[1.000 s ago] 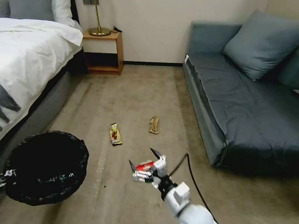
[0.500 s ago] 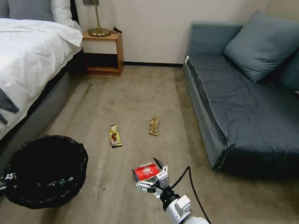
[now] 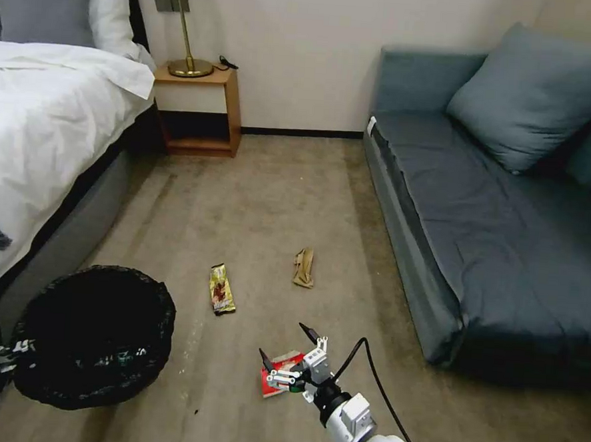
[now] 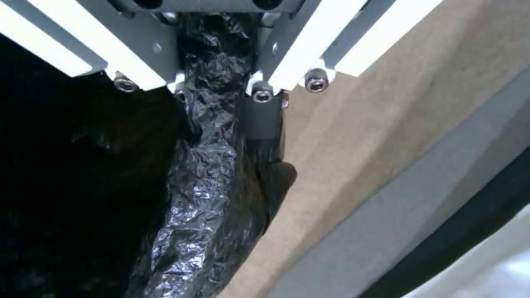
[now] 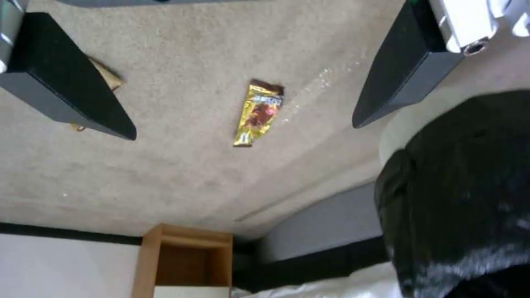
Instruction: Pick up the trash bin, then pick up the garbage on the floor and place it into the trash bin.
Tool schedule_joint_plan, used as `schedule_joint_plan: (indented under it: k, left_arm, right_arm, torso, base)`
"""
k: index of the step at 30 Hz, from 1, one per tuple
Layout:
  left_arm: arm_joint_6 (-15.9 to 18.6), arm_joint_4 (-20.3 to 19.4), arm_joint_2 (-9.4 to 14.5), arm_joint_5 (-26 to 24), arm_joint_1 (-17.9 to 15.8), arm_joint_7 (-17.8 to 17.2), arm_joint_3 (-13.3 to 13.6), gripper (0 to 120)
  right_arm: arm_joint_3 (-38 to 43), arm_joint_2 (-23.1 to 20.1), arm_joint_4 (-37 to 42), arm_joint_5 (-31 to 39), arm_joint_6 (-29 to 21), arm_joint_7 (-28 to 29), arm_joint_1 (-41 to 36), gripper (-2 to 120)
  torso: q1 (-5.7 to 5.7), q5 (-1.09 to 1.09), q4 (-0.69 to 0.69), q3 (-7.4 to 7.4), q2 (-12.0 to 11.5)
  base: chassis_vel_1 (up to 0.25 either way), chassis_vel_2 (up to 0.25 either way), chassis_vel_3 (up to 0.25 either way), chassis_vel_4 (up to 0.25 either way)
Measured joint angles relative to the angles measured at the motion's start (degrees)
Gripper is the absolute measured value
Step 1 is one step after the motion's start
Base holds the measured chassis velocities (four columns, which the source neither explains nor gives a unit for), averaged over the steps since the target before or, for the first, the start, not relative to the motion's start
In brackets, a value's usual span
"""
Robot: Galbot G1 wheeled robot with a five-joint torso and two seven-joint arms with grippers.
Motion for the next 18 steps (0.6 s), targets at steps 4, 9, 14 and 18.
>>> schedule_joint_plan:
  k: [4, 9, 14, 18]
  left_arm:
    - [0.00, 0.20, -0.06, 0.04, -0.02, 0.01, -0.02, 3]
    - [0.00, 0.53, -0.02, 0.07, -0.03, 0.03, -0.23, 3]
    - [0.00, 0.63, 0.10, 0.25, -0.01, 0.04, -0.25, 3]
    - [0.00, 0.62, 0.09, 0.78, 0.13, 0.09, -0.05, 3]
  right_arm:
    - [-0.92, -0.35, -1.50, -0.85, 0.00, -0.19, 0.56, 100]
    - [-1.65, -0.81, -3.26, -1.18, -0.71, -0.67, 1.56, 100]
    - [-1.98, -3.94, -5.64, -0.51, -3.75, -5.91, 4.56, 100]
    - [-2.51, -7.18, -9.32, -1.83, -4.92, -11.63, 8.77, 100]
  torso:
    - [0.00, 0.00, 0.00, 0.00, 0.00]
    - [0.00, 0.00, 0.00, 0.00, 0.00]
    - [0.01, 0.01, -0.02, 0.01, 0.00]
    - [0.01, 0.01, -0.01, 0.01, 0.00]
  base:
    - [-0.138, 0.111, 0.125, -0.123]
    - [-0.125, 0.133, 0.125, -0.110]
    - [-0.099, 0.108, 0.100, -0.108]
    - [-0.050, 0.039, 0.029, -0.037]
